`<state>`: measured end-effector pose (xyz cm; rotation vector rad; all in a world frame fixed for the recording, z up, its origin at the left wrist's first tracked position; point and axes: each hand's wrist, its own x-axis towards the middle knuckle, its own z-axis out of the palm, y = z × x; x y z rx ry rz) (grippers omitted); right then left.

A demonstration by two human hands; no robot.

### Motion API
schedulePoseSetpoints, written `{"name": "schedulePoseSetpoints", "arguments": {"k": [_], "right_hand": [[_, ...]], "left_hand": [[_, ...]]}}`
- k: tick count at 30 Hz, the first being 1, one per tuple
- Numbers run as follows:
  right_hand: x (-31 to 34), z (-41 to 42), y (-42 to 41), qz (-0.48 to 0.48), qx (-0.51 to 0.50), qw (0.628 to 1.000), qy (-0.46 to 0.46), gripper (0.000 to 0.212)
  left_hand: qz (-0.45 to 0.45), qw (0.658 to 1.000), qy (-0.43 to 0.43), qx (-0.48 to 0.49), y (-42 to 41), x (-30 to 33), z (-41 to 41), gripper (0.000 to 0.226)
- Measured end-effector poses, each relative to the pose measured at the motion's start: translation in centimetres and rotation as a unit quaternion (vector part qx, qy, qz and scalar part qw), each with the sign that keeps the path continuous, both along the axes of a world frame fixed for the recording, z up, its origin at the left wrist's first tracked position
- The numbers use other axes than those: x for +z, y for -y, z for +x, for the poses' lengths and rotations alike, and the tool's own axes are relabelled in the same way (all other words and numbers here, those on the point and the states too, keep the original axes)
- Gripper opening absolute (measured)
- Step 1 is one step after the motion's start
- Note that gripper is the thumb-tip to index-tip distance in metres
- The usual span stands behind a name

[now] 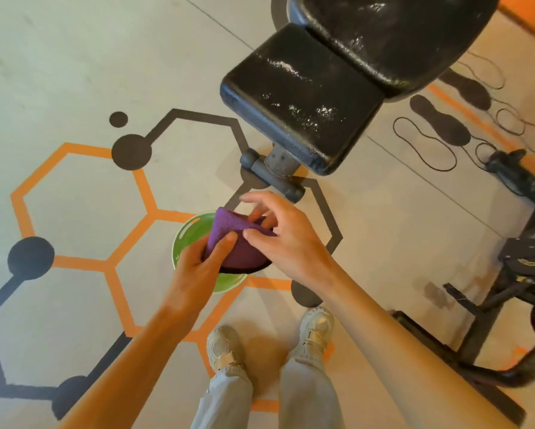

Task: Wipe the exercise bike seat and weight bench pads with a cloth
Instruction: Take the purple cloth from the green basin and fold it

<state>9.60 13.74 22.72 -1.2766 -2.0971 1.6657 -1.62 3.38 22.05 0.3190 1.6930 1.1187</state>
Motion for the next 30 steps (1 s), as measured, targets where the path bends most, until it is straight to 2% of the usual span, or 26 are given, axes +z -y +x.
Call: {"name": "schedulePoseSetpoints", "arguments": {"k": [2,4,6,8,9,13,15,20,22,24,26,29,30], "right_hand": [[2.1,1.2,0.6,0.004,-0.131,0.991,0.029,0.048],[4.0,2.8,1.1,-0.149,-0.234,0.961,0.011,0.061],[5.5,4.9,1.7,-0.352,-0.260,0.895,-0.084,0.068],[7.3,7.2,2.8,-0.454,-0.273,0.823,-0.203,0.058],[8.2,8.3,3.3,-0.459,-0.279,0.808,-0.241,0.050],[11.0,13.6,5.3,-0.389,-0.334,0.820,-0.255,0.039],[12.2,16.8,6.1,-0.368,-0.373,0.811,-0.261,0.037],[15.5,26.4,8.0,-0.350,-0.492,0.739,-0.299,0.028],[16.6,30.4,8.8,-0.361,-0.526,0.699,-0.323,0.026],[17.7,34.4,9.5,-0.359,-0.567,0.663,-0.331,0.030],[19.0,38.2,10.1,-0.336,-0.602,0.646,-0.328,0.031],[21.4,44.1,10.9,-0.305,-0.631,0.636,-0.323,0.020],[22.3,45.9,11.2,-0.288,-0.645,0.632,-0.317,0.027]], "left_hand": [[-0.010,0.997,0.071,0.033,-0.6,1.8,0.2,0.020],[-0.016,0.989,0.139,0.038,-1.3,4.2,1.1,0.029],[-0.017,0.983,0.182,0.020,-1.9,7.0,2.7,0.026],[-0.018,0.985,0.170,-0.039,-2.3,9.3,5.0,0.020],[-0.015,0.987,0.139,-0.076,-2.4,10.1,6.2,0.016],[0.011,0.982,0.026,-0.189,-3.1,12.1,10.6,0.003],[0.030,0.964,-0.014,-0.265,-3.4,13.1,13.0,0.012],[0.055,0.914,0.007,-0.402,-4.2,15.3,20.9,0.021],[0.061,0.890,-0.018,-0.452,-4.3,15.6,24.8,0.024],[0.065,0.873,-0.048,-0.481,-4.2,15.9,29.0,0.037],[0.062,0.869,-0.043,-0.489,-4.1,16.5,33.4,0.043],[0.085,0.854,-0.029,-0.513,-4.3,18.8,40.0,0.048],[0.091,0.844,-0.030,-0.527,-4.5,19.5,42.1,0.049]]}}
